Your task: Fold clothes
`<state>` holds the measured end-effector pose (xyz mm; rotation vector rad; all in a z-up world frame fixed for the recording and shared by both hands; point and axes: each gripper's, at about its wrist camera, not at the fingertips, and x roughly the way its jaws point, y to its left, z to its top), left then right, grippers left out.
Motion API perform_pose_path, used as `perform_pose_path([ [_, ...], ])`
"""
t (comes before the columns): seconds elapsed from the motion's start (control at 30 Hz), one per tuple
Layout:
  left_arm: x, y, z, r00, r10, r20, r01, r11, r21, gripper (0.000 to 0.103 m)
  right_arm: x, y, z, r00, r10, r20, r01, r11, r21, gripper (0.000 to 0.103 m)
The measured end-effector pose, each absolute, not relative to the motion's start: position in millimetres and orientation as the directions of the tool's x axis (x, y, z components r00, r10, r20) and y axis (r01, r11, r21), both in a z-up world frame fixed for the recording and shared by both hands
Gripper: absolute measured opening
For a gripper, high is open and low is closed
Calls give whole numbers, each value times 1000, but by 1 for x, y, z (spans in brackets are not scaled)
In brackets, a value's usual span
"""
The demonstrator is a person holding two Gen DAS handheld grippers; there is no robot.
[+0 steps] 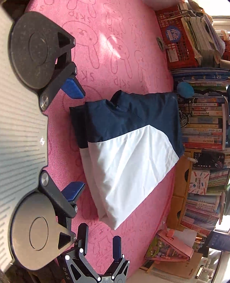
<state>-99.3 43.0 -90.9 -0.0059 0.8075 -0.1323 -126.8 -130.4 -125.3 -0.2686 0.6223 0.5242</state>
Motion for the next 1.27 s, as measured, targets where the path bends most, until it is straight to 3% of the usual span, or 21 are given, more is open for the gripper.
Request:
perform_pose_path([
  [0.53, -94, 33, -97, 631, -71, -773, 73, 997, -32, 103, -120, -124, -127, 709, 371, -600, -465, 885, -2, 103],
  [0.7, -91, 28, -92, 662, 6, -749, 48, 998, 51, 103, -118, -124, -126, 717, 362, -596, -451, 892, 0, 103],
  [1.27, -90, 21, -86, 692, 0, -722, 62, 996, 58, 103, -116, -120, -127, 715, 360, -600, -447, 895, 5, 103],
])
